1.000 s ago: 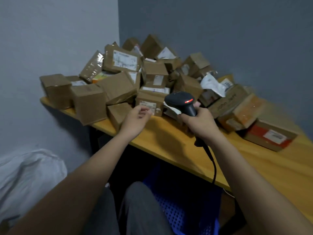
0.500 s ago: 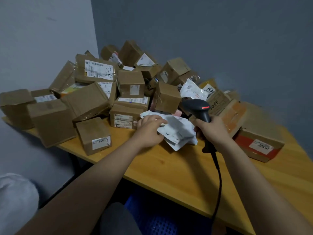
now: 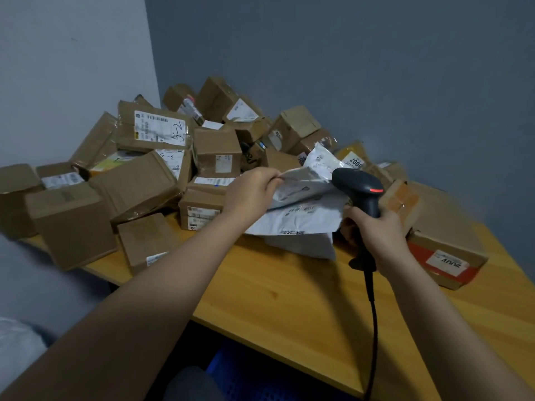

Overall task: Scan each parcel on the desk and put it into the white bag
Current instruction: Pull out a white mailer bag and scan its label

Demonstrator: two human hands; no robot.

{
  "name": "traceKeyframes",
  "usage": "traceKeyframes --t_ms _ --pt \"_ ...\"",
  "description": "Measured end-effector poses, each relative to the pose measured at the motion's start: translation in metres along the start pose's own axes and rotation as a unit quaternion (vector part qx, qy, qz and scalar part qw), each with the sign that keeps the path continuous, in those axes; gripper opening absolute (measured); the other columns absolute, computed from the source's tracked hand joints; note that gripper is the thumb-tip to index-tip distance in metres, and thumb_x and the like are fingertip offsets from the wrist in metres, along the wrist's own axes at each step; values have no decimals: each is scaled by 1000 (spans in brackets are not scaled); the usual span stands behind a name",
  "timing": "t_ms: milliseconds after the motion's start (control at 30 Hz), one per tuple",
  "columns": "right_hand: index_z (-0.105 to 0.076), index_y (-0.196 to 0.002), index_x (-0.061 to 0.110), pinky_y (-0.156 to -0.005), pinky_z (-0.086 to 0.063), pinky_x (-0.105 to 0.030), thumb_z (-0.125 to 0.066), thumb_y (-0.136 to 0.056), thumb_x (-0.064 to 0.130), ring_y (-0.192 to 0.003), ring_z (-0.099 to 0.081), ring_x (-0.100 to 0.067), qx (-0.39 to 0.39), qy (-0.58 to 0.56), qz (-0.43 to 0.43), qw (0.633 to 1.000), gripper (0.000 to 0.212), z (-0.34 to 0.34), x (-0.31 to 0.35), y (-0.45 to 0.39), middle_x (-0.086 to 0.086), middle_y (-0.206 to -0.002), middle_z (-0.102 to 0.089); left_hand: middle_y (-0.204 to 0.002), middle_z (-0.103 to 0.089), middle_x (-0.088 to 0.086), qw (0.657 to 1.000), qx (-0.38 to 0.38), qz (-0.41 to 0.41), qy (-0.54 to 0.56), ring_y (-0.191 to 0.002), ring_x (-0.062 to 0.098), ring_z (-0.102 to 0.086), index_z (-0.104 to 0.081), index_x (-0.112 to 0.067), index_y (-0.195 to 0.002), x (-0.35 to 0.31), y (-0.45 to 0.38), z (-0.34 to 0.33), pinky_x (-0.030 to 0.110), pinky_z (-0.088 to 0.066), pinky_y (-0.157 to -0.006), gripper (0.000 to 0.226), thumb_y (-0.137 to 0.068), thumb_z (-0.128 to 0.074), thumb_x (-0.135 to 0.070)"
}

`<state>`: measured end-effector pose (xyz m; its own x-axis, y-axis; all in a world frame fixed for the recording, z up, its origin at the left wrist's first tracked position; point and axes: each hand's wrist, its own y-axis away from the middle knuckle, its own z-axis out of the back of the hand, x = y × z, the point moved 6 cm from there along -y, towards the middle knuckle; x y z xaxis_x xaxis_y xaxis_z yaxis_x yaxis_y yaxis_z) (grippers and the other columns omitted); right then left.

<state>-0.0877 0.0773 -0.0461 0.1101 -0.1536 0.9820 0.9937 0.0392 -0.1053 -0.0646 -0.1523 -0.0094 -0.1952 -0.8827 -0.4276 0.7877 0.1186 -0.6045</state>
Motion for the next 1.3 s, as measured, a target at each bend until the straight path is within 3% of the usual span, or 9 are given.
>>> traceKeyframes --t_ms 133,267,500,667,800,967,1067,1200,1300 --pt "-61 -91 -1 -57 -47 -36 -68 -89 23 -58 -55 -27 -27 -33 27 999 25 -3 22 5 -15 -67 -56 -69 -62 -1 998 -27 32 37 -54 9 -48 -69 -17 -92 4 -1 28 30 -37 -49 23 -99 -52 -31" --pt "-65 -85 6 -52 -47 -29 -78 -78 44 -53 -57 -17 -29 -21 49 998 41 -15 43 15 -5 -62 -61 -67 -61 1 995 -50 62 62 -58 18 -53 -68 -18 -91 11 8 52 31 -37 -52 23 -98 -52 -33" --pt "-64 -87 14 -44 -46 -21 -84 -74 32 -45 -54 -3 10 6 87 996 30 -34 84 44 -3 -72 -66 -78 -62 -4 992 -82 82 47 -71 16 -57 -66 -19 -98 22 17 99 35 -46 -62 22 -100 -48 -31" --pt "-58 -88 15 -47 -44 -27 -80 -77 12 -55 -54 -16 3 80 82 993 24 -40 92 47 -7 -77 -60 -98 -66 2 986 -95 119 69 -88 23 -60 -63 -20 -108 29 19 119 43 -52 -79 24 -101 -44 -32" --pt "-58 -98 10 -42 -42 -27 -74 -80 8 -55 -55 -15 -20 64 65 996 25 -41 84 46 -8 -81 -61 -101 -64 3 980 -111 141 80 -89 22 -57 -61 -16 -109 33 27 131 37 -48 -76 23 -102 -45 -30" --pt "-58 -90 16 -57 -49 -35 -71 -80 5 -66 -55 -21 -2 42 82 996 20 -53 79 43 -8 -82 -59 -139 -45 8 976 -29 217 7 -123 30 -47 -40 -18 -140 58 43 115 47 -45 -98 45 -98 -51 -30" --pt "-59 -96 14 -65 -52 -39 -72 -80 4 -69 -58 -22 74 97 83 989 23 -67 78 43 -10 -86 -61 -154 -25 6 988 13 137 -67 -142 25 -21 -26 -20 -150 43 55 98 45 -25 -114 62 -96 -52 -36" --pt "-58 -91 12 -55 -46 -28 -75 -79 5 -62 -56 -19 131 152 81 976 21 -74 77 43 -11 -82 -58 -162 -7 -2 978 180 67 -81 -149 16 0 -11 -19 -155 27 61 52 42 1 -119 68 -99 -43 -42" --pt "-60 -94 13 -59 -49 -30 -80 -76 8 -63 -59 -19 146 138 69 977 27 -67 77 39 -11 -85 -61 -160 -18 1 974 207 71 -54 -149 16 -4 -26 -19 -150 22 51 34 45 6 -119 57 -100 -42 -42"
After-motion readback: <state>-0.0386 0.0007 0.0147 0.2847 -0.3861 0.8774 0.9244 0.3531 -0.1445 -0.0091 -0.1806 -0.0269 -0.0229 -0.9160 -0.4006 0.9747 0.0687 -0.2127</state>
